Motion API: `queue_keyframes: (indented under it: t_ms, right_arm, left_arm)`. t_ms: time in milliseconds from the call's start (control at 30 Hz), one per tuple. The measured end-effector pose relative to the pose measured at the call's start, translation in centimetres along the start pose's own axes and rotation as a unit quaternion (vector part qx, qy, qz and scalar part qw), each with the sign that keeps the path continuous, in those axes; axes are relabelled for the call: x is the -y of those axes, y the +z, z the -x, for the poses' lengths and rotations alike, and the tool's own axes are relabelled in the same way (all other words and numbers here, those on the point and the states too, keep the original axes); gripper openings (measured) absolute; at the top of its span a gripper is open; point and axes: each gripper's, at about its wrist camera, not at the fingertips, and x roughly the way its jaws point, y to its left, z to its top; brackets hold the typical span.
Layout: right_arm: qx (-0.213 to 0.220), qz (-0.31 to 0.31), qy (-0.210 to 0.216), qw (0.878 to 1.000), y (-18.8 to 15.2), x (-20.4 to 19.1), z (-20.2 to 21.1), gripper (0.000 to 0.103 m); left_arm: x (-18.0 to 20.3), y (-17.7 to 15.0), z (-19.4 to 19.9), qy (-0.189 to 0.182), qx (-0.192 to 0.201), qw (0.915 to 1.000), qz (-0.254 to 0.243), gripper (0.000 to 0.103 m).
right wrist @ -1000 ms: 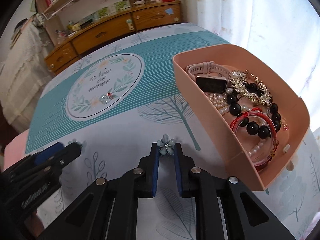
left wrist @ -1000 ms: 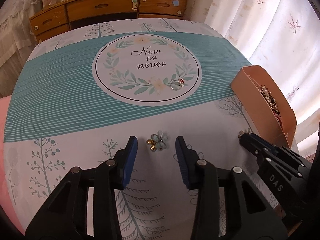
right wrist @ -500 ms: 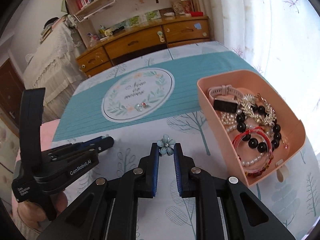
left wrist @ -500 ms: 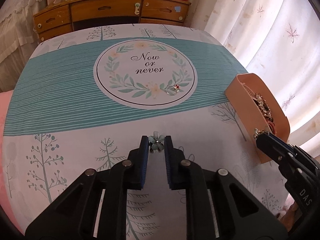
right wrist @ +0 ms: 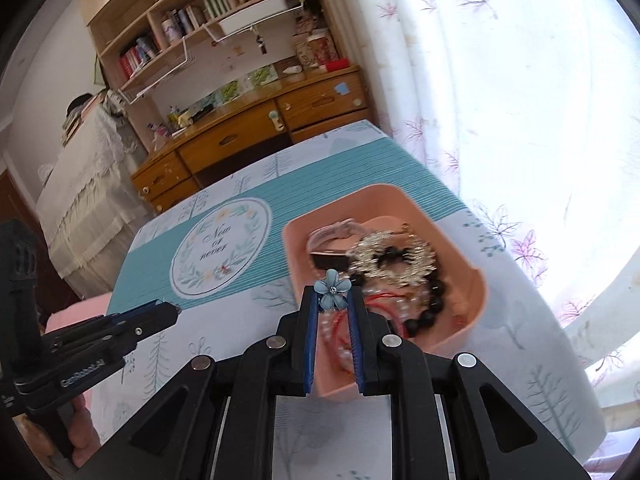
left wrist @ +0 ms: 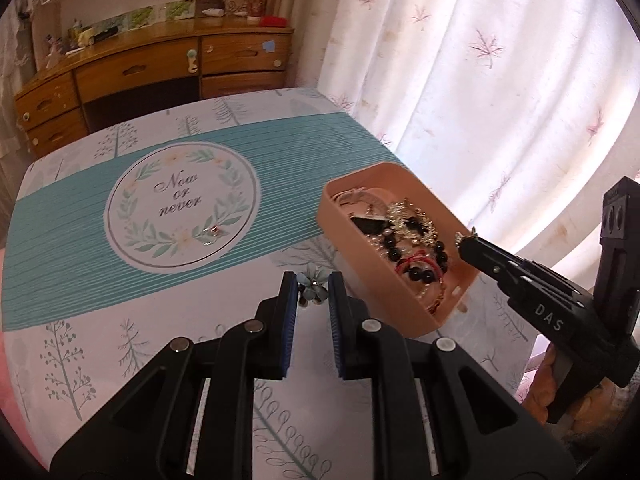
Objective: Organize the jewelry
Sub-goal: 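Carry both flower brooches over the tray with both grippers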
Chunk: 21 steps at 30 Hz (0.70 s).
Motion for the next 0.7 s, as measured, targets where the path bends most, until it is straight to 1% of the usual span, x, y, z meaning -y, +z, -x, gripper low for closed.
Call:
queue_keyframes:
  t_ms: [100,233,367,500,533,600,700]
  right_arm:
    - [0.008,-0.005,0.006,1.0,0.7,2.2,0.6,0.014]
    - [0.007,0.008,0.038,0.999,2.7,3.7,0.1,0.014]
    - [-0.021,0.006,0.067,0.998,5.4,4.4,-2.0,0.014]
    - [-0.047,-0.023,0.082,0.995,8.6,6.3,-5.4,0.015]
    - [-0.055,-0.025,0.083,0.995,9.3,6.6,-6.2,0.015]
    - [-0.06,-0.024,0.071,0.995,10.4,6.8,-7.7,0.014]
    - [-0.082,-0.029,0.059,0.994,11.5,7.4,-9.9,0.015]
  left_arm:
    - [2.3,1.7,-0.9,-0.007,-0.001,0.9997,-0.025,0.013]
    - [4.3,4.6,-3.0,-0.017,-0.004,0.999,-0.041,0.013]
    - [4.8,7.7,-6.8,-0.03,-0.023,0.9988,-0.032,0.013]
    - [4.2,9.3,-10.6,-0.029,-0.051,0.9982,-0.014,0.013]
    - [4.2,9.6,-11.6,-0.028,-0.057,0.9979,-0.012,0.013]
    - [4.3,9.8,-12.9,-0.024,-0.066,0.9975,-0.012,0.013]
    - [4.5,9.7,-14.2,-0.014,-0.075,0.9969,-0.018,0.013]
